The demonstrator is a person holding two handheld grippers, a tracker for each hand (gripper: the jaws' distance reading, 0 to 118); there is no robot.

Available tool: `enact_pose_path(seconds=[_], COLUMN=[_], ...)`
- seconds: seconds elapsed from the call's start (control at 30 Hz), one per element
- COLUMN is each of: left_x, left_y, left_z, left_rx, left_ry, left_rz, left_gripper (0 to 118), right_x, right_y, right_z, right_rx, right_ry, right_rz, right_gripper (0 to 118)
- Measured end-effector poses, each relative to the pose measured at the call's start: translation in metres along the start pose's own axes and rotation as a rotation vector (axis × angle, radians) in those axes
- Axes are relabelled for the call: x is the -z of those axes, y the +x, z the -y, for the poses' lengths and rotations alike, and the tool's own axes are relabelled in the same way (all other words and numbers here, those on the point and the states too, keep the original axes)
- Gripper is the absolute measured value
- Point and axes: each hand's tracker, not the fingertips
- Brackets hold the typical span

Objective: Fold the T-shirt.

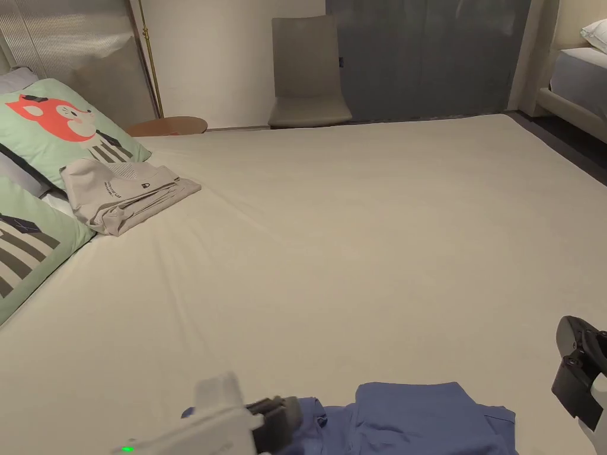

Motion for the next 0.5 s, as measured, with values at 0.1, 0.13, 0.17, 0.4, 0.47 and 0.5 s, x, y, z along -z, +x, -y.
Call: enact_pose_path(seconds=[0.1, 0.13, 0.17, 0.4, 0.47, 0.5], left_x=[-0.040, -0.050, -0.059, -0.065, -0.052, -0.044], left_y=[-0.056, -0.073, -0.089, -0.178, -0.168, -0.169], left_z=[-0.032, -0.039, -0.045, -0.051, -0.036, -0.031], left_rx=[-0.159, -0.178, -0.177, -0.377, -0.447, -0.465], left_ry=[-0.021, -0.031, -0.040, -0.074, -0.101, -0.112], left_rz=[0.127, 0.140, 0.130, 0.052, 0.093, 0.103], left_gripper=[1, 1, 12, 110, 109, 107], right_x=[0.003, 0.003, 0.004, 0.010, 0.011, 0.011], right_y=[-0.007, -0.009, -0.011, -0.027, -0.030, -0.032], right_z=[0.002, 0.002, 0.003, 0.005, 0.004, 0.004], right_rx=[-0.003, -0.005, -0.008, -0.020, -0.024, -0.027], right_ry=[-0.006, -0.009, -0.015, -0.038, -0.043, -0.044], right_rz=[-0.013, -0.017, -0.023, -0.044, -0.050, -0.053], right_gripper=[1, 1, 1, 1, 1, 1])
